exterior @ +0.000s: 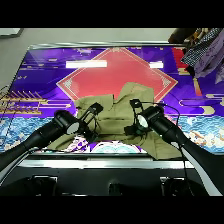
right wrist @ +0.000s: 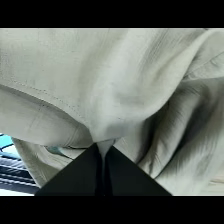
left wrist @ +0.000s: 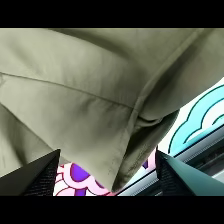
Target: Fold the clothes and pants, and hang the long-sleeved shirts on hangers.
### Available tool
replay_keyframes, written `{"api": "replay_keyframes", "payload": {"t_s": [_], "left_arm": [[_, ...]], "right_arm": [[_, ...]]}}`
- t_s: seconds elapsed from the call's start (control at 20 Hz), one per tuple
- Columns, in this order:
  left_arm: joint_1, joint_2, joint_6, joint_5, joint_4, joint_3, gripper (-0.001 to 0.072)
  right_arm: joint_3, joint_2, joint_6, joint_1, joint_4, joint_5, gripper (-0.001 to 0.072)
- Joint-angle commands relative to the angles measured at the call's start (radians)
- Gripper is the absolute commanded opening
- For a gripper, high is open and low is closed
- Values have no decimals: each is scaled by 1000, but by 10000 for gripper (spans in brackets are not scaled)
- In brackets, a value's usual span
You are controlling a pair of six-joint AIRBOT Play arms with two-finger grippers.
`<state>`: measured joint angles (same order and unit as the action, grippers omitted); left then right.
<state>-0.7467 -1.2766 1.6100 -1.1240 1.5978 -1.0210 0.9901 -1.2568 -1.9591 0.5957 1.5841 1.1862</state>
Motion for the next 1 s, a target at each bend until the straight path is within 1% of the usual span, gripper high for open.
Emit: {"api": "replay_keyframes", "payload": {"t_s": [0.0, 0.2, 0.35, 0.4, 0.45, 0.5, 0.55, 0.65, 0.75, 0.95], "left_arm": [[-2, -22, -32, 29, -23, 6, 720], [0, -82, -29, 68, -14, 6, 720], [3, -130, 55, 98, 34, 6, 717], [8, -139, 82, 105, 34, 6, 628], [17, -147, 114, 105, 34, 6, 457], [29, -150, 133, 105, 33, 6, 193], [39, -148, 146, 105, 33, 6, 24], [66, -134, 156, 96, 25, -11, 18], [98, -103, 154, 51, 25, -63, 17], [142, -13, 153, -78, 24, -209, 18]], "right_arm": [[0, 1, -2, 1, -6, 1, 30], [0, 1, -22, 1, -7, 1, 30], [0, 1, -24, 1, -23, 12, 30], [0, 1, -24, 1, -29, 17, 30], [1, 1, -24, 1, -29, 20, 30], [1, 2, -28, 1, -32, 19, 30], [1, 3, -48, 1, -32, 19, 30], [2, 21, -89, 1, -31, 19, 29], [27, 49, -142, -1, 5, 40, 29], [206, 77, -159, -1, 47, 144, 29]]}}
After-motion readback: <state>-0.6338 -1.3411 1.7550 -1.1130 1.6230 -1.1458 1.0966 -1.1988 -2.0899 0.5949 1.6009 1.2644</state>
